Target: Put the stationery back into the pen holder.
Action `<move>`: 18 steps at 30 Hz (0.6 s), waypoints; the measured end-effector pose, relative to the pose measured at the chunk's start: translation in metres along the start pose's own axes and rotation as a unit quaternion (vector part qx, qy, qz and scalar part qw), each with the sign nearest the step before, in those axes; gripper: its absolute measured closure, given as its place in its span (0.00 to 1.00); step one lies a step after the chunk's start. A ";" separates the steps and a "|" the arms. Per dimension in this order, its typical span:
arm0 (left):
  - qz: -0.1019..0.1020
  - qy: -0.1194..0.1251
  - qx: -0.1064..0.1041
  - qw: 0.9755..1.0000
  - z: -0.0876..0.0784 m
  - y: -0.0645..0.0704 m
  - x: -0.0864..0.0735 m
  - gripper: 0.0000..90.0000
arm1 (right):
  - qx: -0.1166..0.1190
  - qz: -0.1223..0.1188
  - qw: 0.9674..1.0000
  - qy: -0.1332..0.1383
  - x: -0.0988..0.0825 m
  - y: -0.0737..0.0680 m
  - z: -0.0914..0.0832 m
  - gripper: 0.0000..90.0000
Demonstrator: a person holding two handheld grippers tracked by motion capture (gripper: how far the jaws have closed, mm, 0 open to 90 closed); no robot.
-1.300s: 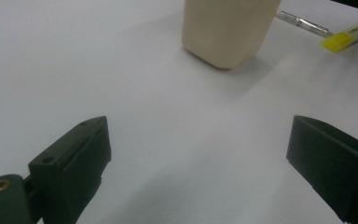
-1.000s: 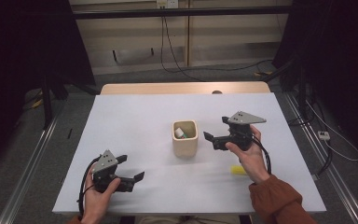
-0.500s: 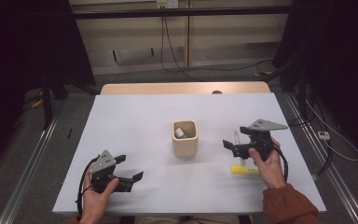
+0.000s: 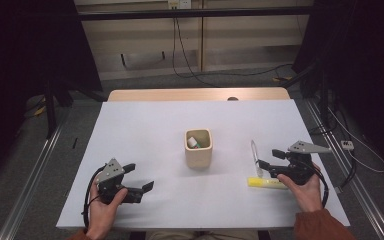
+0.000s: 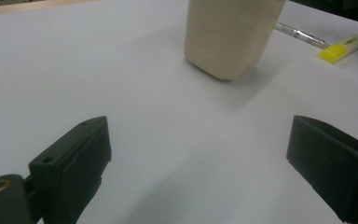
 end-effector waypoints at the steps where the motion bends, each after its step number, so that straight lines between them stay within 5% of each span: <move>1: 0.000 -0.001 0.001 1.000 -0.001 -0.001 0.000 0.07 | -0.002 0.003 1.000 0.003 -0.002 0.001 -0.001 0.35; 4: -0.003 -0.001 0.002 1.000 -0.001 -0.001 0.000 0.07 | 0.005 0.002 1.000 0.014 -0.003 0.005 -0.007 0.48; 6: -0.003 -0.001 0.002 1.000 -0.001 -0.001 0.000 0.07 | -0.006 0.004 1.000 0.030 -0.004 0.008 -0.009 0.44; 9: -0.001 -0.001 0.000 1.000 -0.001 -0.001 0.000 0.07 | -0.022 0.011 1.000 0.013 -0.011 0.012 -0.010 0.54; 13: -0.002 -0.003 -0.001 1.000 -0.001 -0.001 0.000 0.07 | 0.018 0.010 1.000 0.005 -0.014 0.007 -0.012 0.72; 18: -0.001 -0.004 -0.001 1.000 -0.001 -0.001 -0.001 0.07 | -0.007 -0.014 1.000 -0.010 -0.016 0.010 -0.016 0.83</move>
Point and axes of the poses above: each handheld gripper's, and its own axes: z roughly forward along the jaws, x roughly out of its top, y roughly to its right, the point moved 6 cm from there along z, roughly forward along the jaws, and after that the axes turned 2 degrees about y, right-handed, at the moved point
